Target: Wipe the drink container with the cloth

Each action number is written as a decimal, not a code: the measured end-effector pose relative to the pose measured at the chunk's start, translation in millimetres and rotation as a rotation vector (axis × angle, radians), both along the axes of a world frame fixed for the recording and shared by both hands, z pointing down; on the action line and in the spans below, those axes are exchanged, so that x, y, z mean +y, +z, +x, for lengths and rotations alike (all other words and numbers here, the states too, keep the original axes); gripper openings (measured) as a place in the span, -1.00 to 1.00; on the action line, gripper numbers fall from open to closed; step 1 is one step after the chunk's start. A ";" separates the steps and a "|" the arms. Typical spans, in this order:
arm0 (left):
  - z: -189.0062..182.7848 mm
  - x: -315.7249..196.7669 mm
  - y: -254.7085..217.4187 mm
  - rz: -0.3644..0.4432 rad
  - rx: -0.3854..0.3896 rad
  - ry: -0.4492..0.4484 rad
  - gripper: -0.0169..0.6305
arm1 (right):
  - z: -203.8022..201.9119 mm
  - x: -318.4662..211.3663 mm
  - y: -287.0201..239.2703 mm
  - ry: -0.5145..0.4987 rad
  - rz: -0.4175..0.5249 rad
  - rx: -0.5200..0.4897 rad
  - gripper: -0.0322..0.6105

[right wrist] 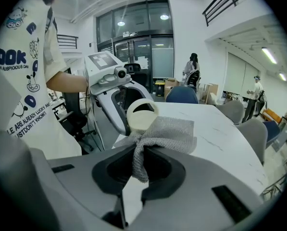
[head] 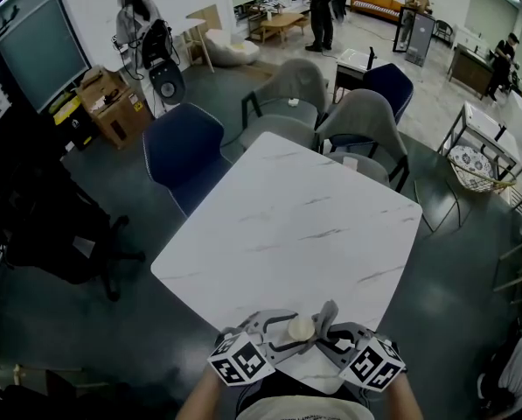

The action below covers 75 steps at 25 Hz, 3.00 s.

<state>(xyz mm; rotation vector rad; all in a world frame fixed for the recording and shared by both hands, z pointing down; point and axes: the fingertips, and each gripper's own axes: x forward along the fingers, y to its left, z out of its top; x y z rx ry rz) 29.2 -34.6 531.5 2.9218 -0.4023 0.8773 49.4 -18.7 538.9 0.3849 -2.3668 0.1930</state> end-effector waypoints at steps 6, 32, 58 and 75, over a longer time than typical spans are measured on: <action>-5.4 2.4 4.9 -0.010 -0.027 0.073 -0.12 | -3.7 -1.1 8.8 0.007 -0.021 -0.009 -0.76; -3.3 2.8 2.3 -0.001 -0.004 0.070 -0.12 | -3.4 -7.9 105.9 0.046 -0.192 0.058 -0.76; -3.3 -6.9 -12.6 0.048 0.199 -0.458 -0.11 | -5.3 -0.7 135.1 0.056 -0.198 0.112 -0.76; -3.4 -7.0 -13.2 0.054 0.189 -0.408 -0.11 | -10.5 9.2 106.1 0.030 -0.214 0.067 -0.76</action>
